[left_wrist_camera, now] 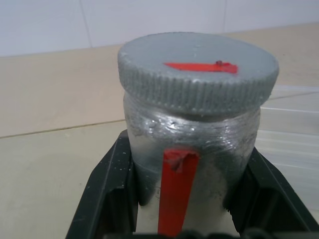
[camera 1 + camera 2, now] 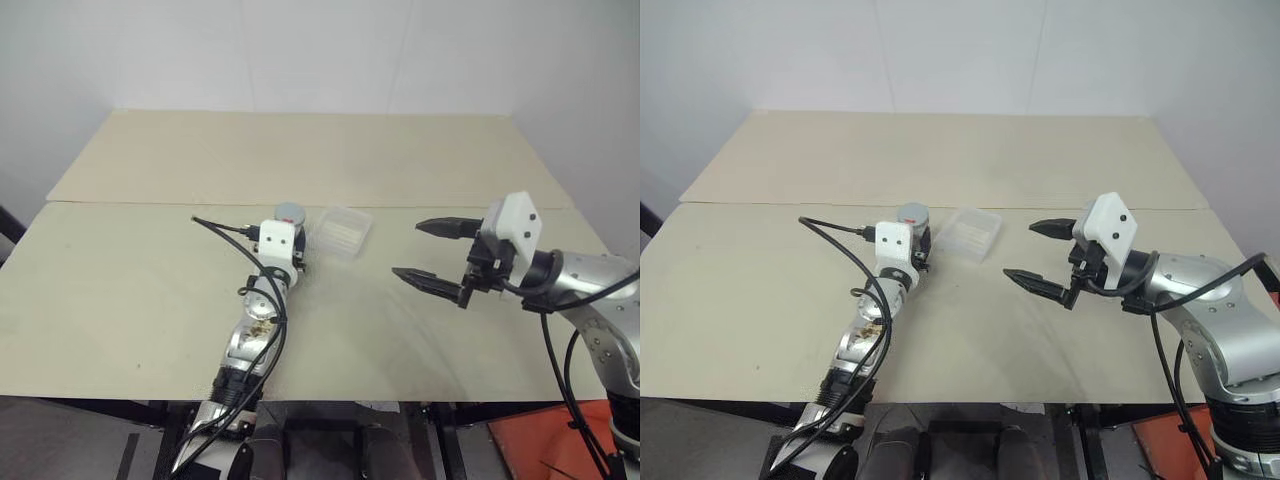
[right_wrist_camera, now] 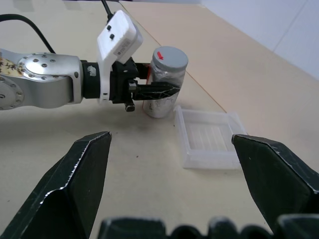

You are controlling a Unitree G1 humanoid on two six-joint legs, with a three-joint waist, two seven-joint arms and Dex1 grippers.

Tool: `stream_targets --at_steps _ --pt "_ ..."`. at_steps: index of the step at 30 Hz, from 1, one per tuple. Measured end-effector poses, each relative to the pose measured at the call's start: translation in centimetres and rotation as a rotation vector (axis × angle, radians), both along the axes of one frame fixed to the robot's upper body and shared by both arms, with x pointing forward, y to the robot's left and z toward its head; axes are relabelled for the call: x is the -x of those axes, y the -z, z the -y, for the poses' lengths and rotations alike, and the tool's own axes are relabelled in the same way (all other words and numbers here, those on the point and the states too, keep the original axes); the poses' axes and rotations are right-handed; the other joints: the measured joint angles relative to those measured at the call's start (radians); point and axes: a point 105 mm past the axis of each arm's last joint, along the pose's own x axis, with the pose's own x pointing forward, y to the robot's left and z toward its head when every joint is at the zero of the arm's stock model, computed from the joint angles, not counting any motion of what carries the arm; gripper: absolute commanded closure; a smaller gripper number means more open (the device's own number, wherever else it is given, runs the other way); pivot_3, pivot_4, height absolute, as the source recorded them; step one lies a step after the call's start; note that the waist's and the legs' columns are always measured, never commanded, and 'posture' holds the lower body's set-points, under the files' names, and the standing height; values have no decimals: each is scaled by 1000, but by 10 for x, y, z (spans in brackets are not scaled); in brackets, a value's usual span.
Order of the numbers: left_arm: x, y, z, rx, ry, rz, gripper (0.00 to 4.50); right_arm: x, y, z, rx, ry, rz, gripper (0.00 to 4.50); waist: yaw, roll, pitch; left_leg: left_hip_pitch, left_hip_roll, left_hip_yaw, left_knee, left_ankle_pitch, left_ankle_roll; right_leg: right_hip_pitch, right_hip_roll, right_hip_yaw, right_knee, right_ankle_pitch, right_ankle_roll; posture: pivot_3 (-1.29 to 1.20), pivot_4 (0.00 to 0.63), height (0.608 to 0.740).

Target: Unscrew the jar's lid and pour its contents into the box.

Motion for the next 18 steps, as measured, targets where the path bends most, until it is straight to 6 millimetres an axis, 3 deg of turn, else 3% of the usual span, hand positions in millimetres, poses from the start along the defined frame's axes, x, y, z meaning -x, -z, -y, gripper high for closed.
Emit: stream_targets --at_steps 8,13,18 --pt "-1 -9 -17 -54 38 26 2571 0 0 -11 -54 -18 9 0 -5 0 0 0 0 0 0 0 0 -1 0 0 1 0 0 0 150 740" --pt "24 -41 -61 -192 322 -6 2571 -1 -9 -28 -119 -64 27 0 -28 0 0 0 2 0 -1 0 0 -2 1 0 2 0 -1 0 150 740" --pt "60 -57 -62 -224 693 -77 2571 -1 -22 -57 -180 -163 36 0 -20 1 0 0 1 0 -1 0 0 -2 0 -1 1 0 0 0 150 740"
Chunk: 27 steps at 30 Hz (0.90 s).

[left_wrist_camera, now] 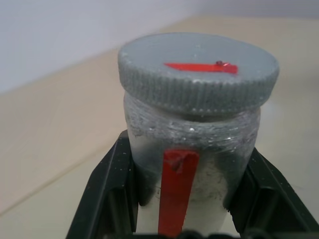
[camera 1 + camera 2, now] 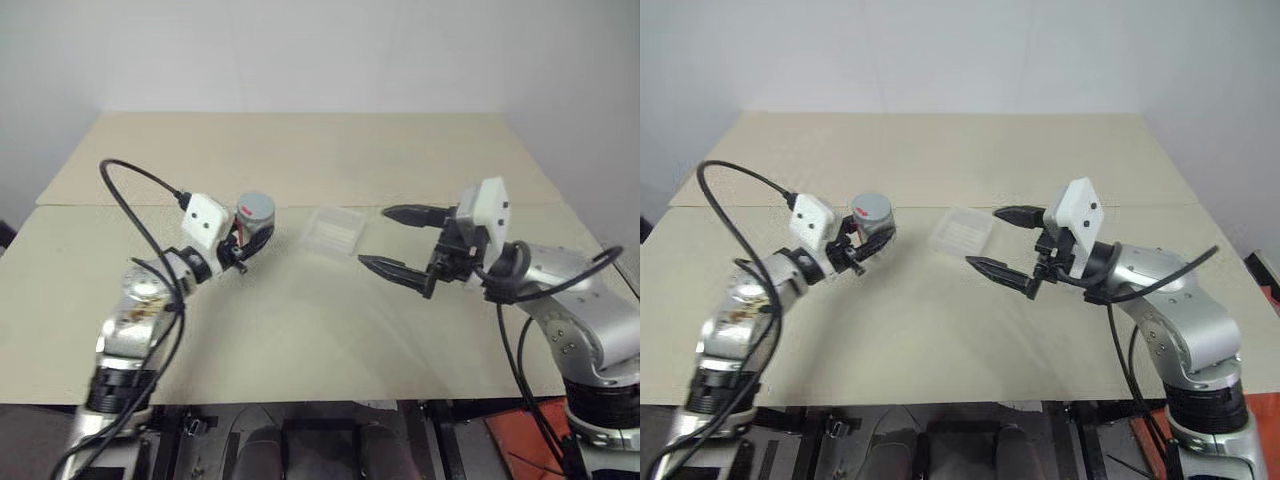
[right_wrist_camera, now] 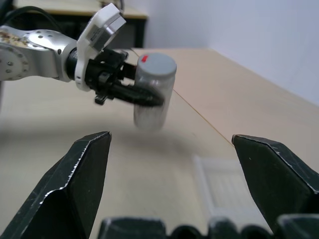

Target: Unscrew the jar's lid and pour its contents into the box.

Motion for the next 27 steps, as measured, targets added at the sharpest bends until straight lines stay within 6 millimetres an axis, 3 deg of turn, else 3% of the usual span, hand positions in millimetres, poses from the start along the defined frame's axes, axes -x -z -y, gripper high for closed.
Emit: stream_targets --at_steps 6,12,17,23,27 --pt "22 -8 30 28 321 -43 2571 1 -12 -36 -6 -115 -19 0 5 0 0 -1 0 0 0 0 0 0 0 -1 0 0 0 0 150 740" --pt "15 -17 55 56 484 -47 2571 -1 -20 -61 38 -164 -45 0 1 0 0 -1 0 0 0 0 0 0 1 -1 0 0 0 0 150 740" --pt "17 -20 65 64 590 -33 2571 -15 -14 -60 63 -93 -95 0 -3 0 0 -3 0 0 0 0 0 -2 1 -1 1 0 0 0 150 740" --pt "18 -17 64 51 636 -33 2571 -16 -12 -61 62 -86 -114 0 -4 0 0 -3 0 0 1 0 0 -2 1 -1 1 0 0 0 150 740" --pt "17 -20 65 47 643 -24 2571 -15 -11 -62 63 -94 -119 942 -4 0 0 -4 0 0 1 0 0 -2 1 -1 1 0 0 0 150 740"
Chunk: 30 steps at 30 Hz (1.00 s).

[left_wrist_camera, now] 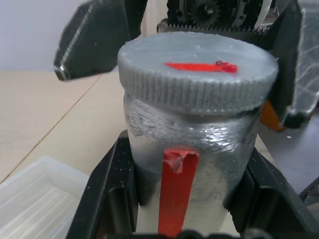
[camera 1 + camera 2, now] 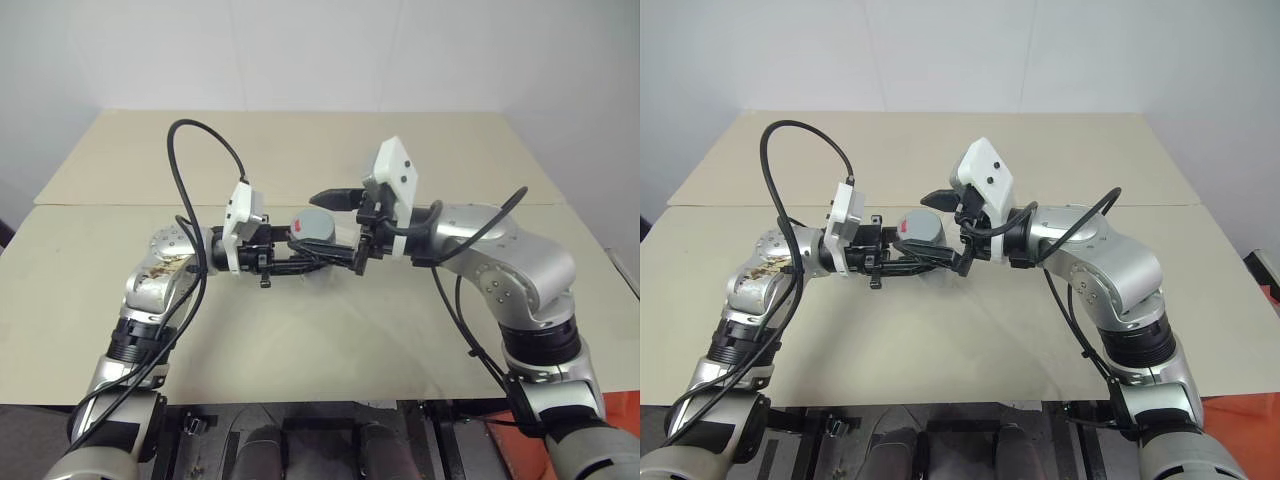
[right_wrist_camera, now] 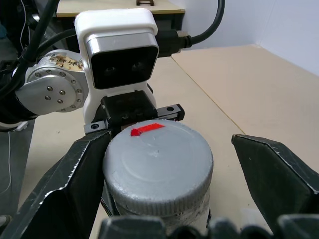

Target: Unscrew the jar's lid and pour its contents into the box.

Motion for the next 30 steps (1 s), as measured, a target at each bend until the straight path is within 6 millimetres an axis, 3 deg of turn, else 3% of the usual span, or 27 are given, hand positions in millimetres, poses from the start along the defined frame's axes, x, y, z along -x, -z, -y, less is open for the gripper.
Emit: stream_targets --at_steps 3,10,20,26,30 --pt "-1 0 0 1 -2 5 2571 2 1 -1 0 -16 -9 1739 0 0 0 0 0 0 0 0 0 0 0 0 0 0 0 0 150 740" --pt "1 0 -1 -2 13 13 2571 4 1 -2 -9 -57 -12 1740 0 0 0 0 0 0 0 0 0 0 0 0 -1 0 0 0 150 740" --pt "30 0 13 -73 326 6 2571 20 6 9 -1 -604 -17 1740 -1 0 0 1 1 0 0 0 0 1 1 0 -1 0 0 0 150 740" --pt "28 4 11 -107 317 -9 2571 12 12 7 10 -702 -2 1740 -4 0 0 1 1 0 0 0 0 0 1 0 1 0 0 0 150 740" --pt "30 4 8 -100 325 -16 2571 11 12 3 15 -689 39 495 -1 0 0 0 1 0 0 0 0 0 1 0 2 0 0 0 150 740"
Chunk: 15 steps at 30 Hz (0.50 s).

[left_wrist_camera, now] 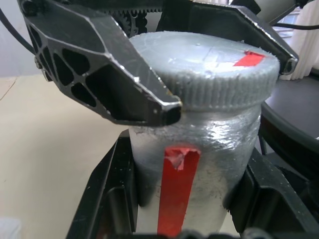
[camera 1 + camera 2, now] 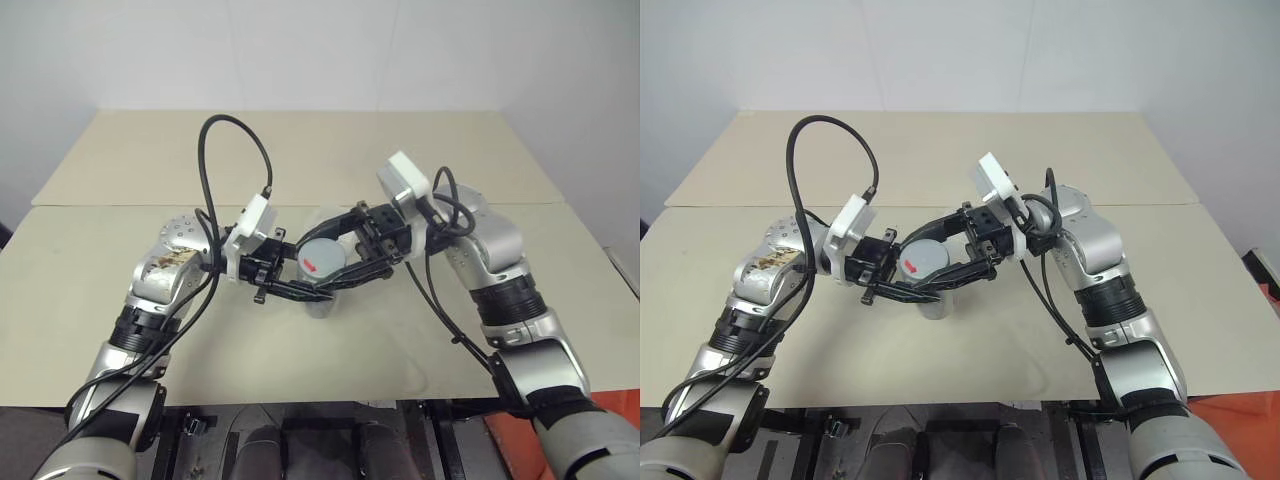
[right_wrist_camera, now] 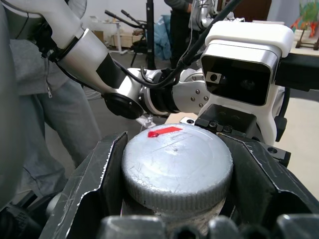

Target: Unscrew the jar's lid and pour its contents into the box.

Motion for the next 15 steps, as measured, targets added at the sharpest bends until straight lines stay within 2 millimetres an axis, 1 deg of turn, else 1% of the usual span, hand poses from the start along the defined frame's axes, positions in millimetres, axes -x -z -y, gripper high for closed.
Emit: stream_targets --at_steps 1,2,4,9,12,15 --pt "1 0 -1 4 1 -1 2571 0 0 0 0 12 8 167 2 0 0 0 0 0 0 0 0 0 0 0 0 0 0 0 150 740" --pt "1 0 -2 7 -5 -2 2571 0 1 0 -2 39 18 27 3 0 0 0 0 0 0 0 0 0 0 0 0 0 0 0 150 740" --pt "-2 3 -12 3 -56 -7 2571 3 5 4 -12 121 24 27 3 0 0 -1 0 -1 0 0 0 0 0 -1 0 0 0 0 150 740" --pt "-14 0 -34 33 -227 1 2571 0 13 25 -31 402 5 27 3 0 0 -1 0 -1 0 0 0 -1 -1 -1 -1 0 0 0 150 740" --pt "-22 4 -41 48 -328 -6 2571 1 6 30 -57 519 4 27 2 0 0 -1 0 -1 0 0 0 -1 -1 -1 -2 0 0 0 150 740" --pt "-28 9 -37 65 -385 -19 2571 6 -8 21 -92 592 17 27 -1 0 0 -1 0 -1 0 0 0 -1 0 -1 -1 0 0 0 150 740"
